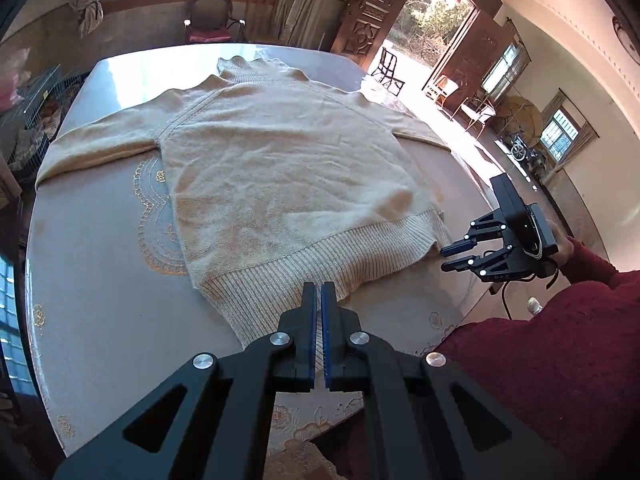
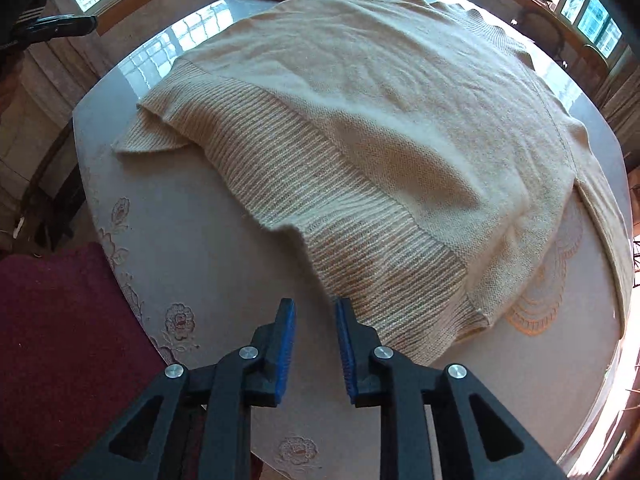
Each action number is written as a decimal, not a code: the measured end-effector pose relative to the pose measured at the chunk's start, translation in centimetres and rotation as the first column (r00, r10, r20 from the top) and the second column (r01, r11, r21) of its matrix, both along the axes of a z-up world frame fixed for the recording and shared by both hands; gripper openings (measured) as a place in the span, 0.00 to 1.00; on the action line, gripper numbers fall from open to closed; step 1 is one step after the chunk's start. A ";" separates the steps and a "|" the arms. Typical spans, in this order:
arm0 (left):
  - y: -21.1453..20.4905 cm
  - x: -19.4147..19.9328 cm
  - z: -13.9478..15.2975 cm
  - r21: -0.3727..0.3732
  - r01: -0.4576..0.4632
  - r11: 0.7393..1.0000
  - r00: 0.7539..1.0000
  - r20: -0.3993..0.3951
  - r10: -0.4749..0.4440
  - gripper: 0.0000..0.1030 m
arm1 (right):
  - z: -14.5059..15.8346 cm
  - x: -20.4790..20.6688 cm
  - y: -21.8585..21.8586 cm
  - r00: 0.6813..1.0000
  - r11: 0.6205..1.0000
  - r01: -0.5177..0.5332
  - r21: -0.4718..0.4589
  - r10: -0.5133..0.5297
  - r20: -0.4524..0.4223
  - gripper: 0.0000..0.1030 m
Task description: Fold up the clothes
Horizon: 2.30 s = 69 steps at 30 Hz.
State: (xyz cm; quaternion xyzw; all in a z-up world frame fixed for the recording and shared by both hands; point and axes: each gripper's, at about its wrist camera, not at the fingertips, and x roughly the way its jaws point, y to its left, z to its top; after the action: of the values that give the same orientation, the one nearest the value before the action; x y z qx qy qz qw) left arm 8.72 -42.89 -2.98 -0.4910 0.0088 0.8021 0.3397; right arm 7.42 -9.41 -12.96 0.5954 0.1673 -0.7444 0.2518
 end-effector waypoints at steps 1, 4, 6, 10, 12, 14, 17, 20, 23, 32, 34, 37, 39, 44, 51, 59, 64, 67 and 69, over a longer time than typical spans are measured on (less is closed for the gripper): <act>0.0 0.0 -0.3 -0.006 -0.005 1.000 1.000 -0.001 0.005 0.01 | 0.2 0.3 -0.3 1.000 1.000 -0.004 -0.019 0.004 0.005 0.20; -0.1 -0.1 -1.3 0.015 -0.004 1.000 1.000 0.015 0.004 0.01 | 0.4 0.9 -1.3 1.000 0.999 -0.009 -0.045 0.009 -0.003 0.20; 0.0 -0.2 -2.1 0.031 0.005 0.999 0.999 0.034 -0.006 0.02 | 0.2 0.5 -1.6 0.999 1.000 0.015 -0.002 -0.015 -0.050 0.20; 0.3 -0.3 -3.4 0.032 0.019 0.999 0.999 0.047 -0.021 0.02 | -0.1 -0.6 -0.9 0.996 0.998 0.058 0.033 -0.056 -0.071 0.20; 0.7 -0.2 -4.0 0.024 0.035 0.999 0.998 0.053 -0.036 0.02 | -0.2 -1.1 -0.5 0.994 0.996 0.080 0.050 -0.076 -0.081 0.20; 1.3 0.2 -4.8 -0.003 0.064 0.998 0.997 0.044 -0.063 0.02 | -0.4 -1.6 -0.3 0.992 0.993 0.096 0.069 -0.090 -0.092 0.20; 2.7 0.9 -6.5 -0.068 0.112 0.991 0.993 0.050 -0.108 0.02 | -0.7 -1.8 -0.9 0.994 0.991 0.062 0.120 -0.050 -0.096 0.21; 3.7 1.3 -7.8 -0.091 0.155 0.984 0.987 0.068 -0.149 0.03 | -0.8 -2.4 -1.5 0.996 0.986 0.027 0.163 -0.012 -0.090 0.21; 4.1 1.4 -8.4 -0.073 0.165 0.984 0.984 0.083 -0.159 0.03 | -0.5 -4.9 0.4 0.987 0.992 0.123 0.020 -0.125 0.103 0.18; 4.7 1.6 -9.7 -0.108 0.146 0.983 0.985 0.110 -0.134 0.04 | -2.7 -7.6 4.4 0.769 0.772 0.354 -0.529 0.082 0.634 0.09; 5.0 1.9 -9.8 -0.138 0.140 0.980 0.987 0.104 -0.126 0.04 | -0.3 -8.5 6.0 0.810 0.681 0.383 -0.624 0.077 0.581 0.10; 5.7 2.6 -10.0 -0.193 0.151 0.969 0.987 0.080 -0.138 0.04 | 2.1 -8.6 9.0 0.853 0.616 0.416 -0.669 -0.009 0.522 0.24; 6.1 2.8 -10.1 -0.220 0.156 0.963 0.987 0.074 -0.143 0.04 | 1.2 -7.6 11.1 0.838 0.608 0.477 -0.634 -0.098 0.536 0.26; 6.4 2.7 -10.6 -0.294 0.156 0.943 0.987 0.071 -0.142 0.04 | -2.6 -4.3 17.6 0.771 0.538 0.617 -0.575 -0.269 0.576 0.26; 6.8 3.0 -10.7 -0.360 0.179 0.916 0.984 0.070 -0.164 0.06 | -3.9 -3.4 17.1 0.769 0.526 0.631 -0.569 -0.332 0.546 0.25; 6.1 3.2 -10.5 -0.363 0.162 0.917 0.987 0.071 -0.146 0.06 | -2.6 -5.0 13.8 0.828 0.634 0.558 -0.535 -0.381 0.412 0.25; 5.4 3.2 -10.4 -0.349 0.151 0.925 0.988 0.067 -0.136 0.06 | -3.4 -5.7 12.6 0.809 0.600 0.581 -0.550 -0.351 0.471 0.25; 4.9 3.1 -10.3 -0.339 0.146 0.929 0.989 0.066 -0.132 0.06 | -3.4 -5.6 12.2 0.797 0.597 0.595 -0.538 -0.357 0.487 0.07; 4.8 3.1 -10.2 -0.338 0.146 0.930 0.989 0.060 -0.133 0.06 | -3.7 -5.3 11.4 0.784 0.591 0.606 -0.532 -0.332 0.524 0.06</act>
State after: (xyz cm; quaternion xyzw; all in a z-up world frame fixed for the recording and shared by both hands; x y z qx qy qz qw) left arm 11.83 -38.12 -13.18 -0.5550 0.1763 0.7533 0.3057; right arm 2.09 1.98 -16.65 0.6131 -0.3322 -0.6651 0.2673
